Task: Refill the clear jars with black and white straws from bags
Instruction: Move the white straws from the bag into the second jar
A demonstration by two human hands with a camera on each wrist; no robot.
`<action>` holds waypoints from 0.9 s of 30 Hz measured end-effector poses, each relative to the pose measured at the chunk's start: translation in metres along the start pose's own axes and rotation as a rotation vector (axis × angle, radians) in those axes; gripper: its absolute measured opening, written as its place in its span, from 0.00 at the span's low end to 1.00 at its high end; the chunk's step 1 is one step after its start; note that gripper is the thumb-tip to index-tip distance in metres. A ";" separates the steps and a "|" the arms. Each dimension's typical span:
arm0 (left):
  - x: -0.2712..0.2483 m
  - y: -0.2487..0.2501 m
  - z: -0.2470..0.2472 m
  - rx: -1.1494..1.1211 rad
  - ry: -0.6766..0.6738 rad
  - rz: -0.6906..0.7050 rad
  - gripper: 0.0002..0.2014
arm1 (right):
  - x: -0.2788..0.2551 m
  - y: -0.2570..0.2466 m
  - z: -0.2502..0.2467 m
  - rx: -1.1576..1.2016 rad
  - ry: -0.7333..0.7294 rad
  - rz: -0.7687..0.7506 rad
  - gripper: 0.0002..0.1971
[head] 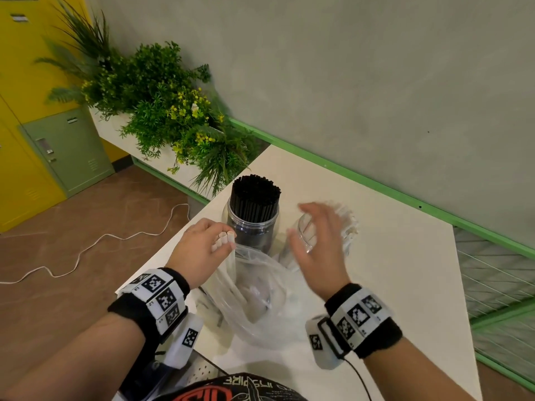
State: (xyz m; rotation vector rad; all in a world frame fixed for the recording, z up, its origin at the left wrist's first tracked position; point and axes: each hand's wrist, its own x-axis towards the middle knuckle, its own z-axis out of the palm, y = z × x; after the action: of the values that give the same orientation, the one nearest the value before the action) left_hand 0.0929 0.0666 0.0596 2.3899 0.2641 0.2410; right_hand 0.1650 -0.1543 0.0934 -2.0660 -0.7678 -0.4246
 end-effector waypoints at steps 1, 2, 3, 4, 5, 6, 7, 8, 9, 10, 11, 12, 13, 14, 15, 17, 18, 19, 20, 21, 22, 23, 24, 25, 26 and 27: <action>0.000 0.001 -0.001 0.000 -0.001 -0.010 0.10 | -0.007 -0.003 0.012 0.036 -0.132 0.024 0.21; 0.000 0.001 -0.002 -0.021 -0.007 -0.016 0.11 | -0.012 -0.004 0.024 0.073 -0.261 0.057 0.24; 0.000 0.001 -0.003 -0.055 -0.013 -0.017 0.12 | -0.017 -0.004 0.038 0.117 -0.375 0.098 0.28; 0.001 0.000 -0.003 -0.093 -0.016 -0.012 0.12 | -0.020 -0.005 0.050 0.167 -0.468 0.148 0.32; 0.002 -0.001 -0.003 -0.127 -0.019 -0.006 0.12 | -0.022 -0.006 0.062 0.217 -0.529 0.197 0.36; 0.002 -0.003 -0.003 -0.155 -0.026 0.000 0.10 | -0.021 -0.007 0.072 0.267 -0.560 0.235 0.38; 0.002 -0.004 -0.002 -0.177 -0.036 0.003 0.09 | -0.020 -0.008 0.082 0.317 -0.570 0.267 0.38; 0.002 -0.004 -0.002 -0.206 -0.046 0.005 0.08 | -0.019 -0.009 0.090 0.359 -0.570 0.296 0.39; 0.002 -0.003 -0.001 -0.244 -0.055 0.001 0.08 | -0.017 -0.009 0.098 0.385 -0.569 0.326 0.39; 0.001 -0.003 -0.002 -0.292 -0.063 -0.012 0.09 | -0.017 -0.011 0.104 0.394 -0.566 0.346 0.40; 0.000 -0.002 -0.002 -0.349 -0.074 -0.030 0.11 | -0.016 -0.011 0.110 0.383 -0.558 0.351 0.40; -0.001 -0.001 -0.002 -0.407 -0.090 -0.051 0.13 | -0.016 -0.011 0.113 0.362 -0.550 0.342 0.38; -0.002 -0.001 -0.003 -0.462 -0.103 -0.068 0.16 | -0.016 -0.010 0.116 0.353 -0.536 0.326 0.35; -0.002 -0.002 -0.004 -0.508 -0.106 -0.080 0.19 | -0.015 -0.010 0.116 0.369 -0.517 0.324 0.31; -0.003 -0.003 -0.005 -0.541 -0.095 -0.087 0.21 | -0.015 -0.008 0.116 0.409 -0.486 0.348 0.26; -0.006 -0.006 -0.008 -0.515 -0.038 -0.081 0.23 | -0.015 -0.006 0.112 0.470 -0.417 0.416 0.19; -0.008 -0.010 -0.009 -0.441 -0.004 -0.077 0.24 | -0.014 -0.005 0.109 0.477 -0.381 0.444 0.16; -0.008 -0.015 -0.010 -0.332 0.015 -0.070 0.24 | -0.013 -0.002 0.108 0.486 -0.346 0.471 0.13; -0.009 -0.020 -0.009 -0.216 0.004 -0.064 0.23 | -0.011 -0.001 0.104 0.506 -0.312 0.494 0.11; -0.010 -0.025 -0.008 -0.118 -0.036 -0.071 0.22 | -0.009 0.000 0.100 0.538 -0.279 0.508 0.10; -0.011 -0.029 -0.006 -0.060 -0.090 -0.093 0.19 | -0.007 0.001 0.095 0.578 -0.251 0.511 0.10; -0.012 -0.032 -0.003 -0.044 -0.140 -0.123 0.15 | -0.006 0.002 0.090 0.613 -0.234 0.509 0.11; -0.012 -0.035 -0.001 -0.051 -0.174 -0.140 0.12 | -0.005 0.002 0.086 0.630 -0.231 0.500 0.12; -0.012 -0.036 0.002 -0.061 -0.187 -0.138 0.10 | -0.005 0.004 0.085 0.622 -0.239 0.496 0.12; -0.011 -0.037 0.005 -0.057 -0.184 -0.125 0.11 | -0.006 0.004 0.084 0.604 -0.250 0.493 0.11; -0.010 -0.038 0.007 -0.041 -0.176 -0.109 0.13 | -0.007 0.005 0.083 0.581 -0.254 0.496 0.10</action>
State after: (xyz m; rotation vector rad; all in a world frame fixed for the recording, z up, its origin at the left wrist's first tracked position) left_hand 0.0803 0.0868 0.0280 2.3302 0.3030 -0.0153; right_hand 0.1645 -0.0902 0.0397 -1.6810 -0.4234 0.3142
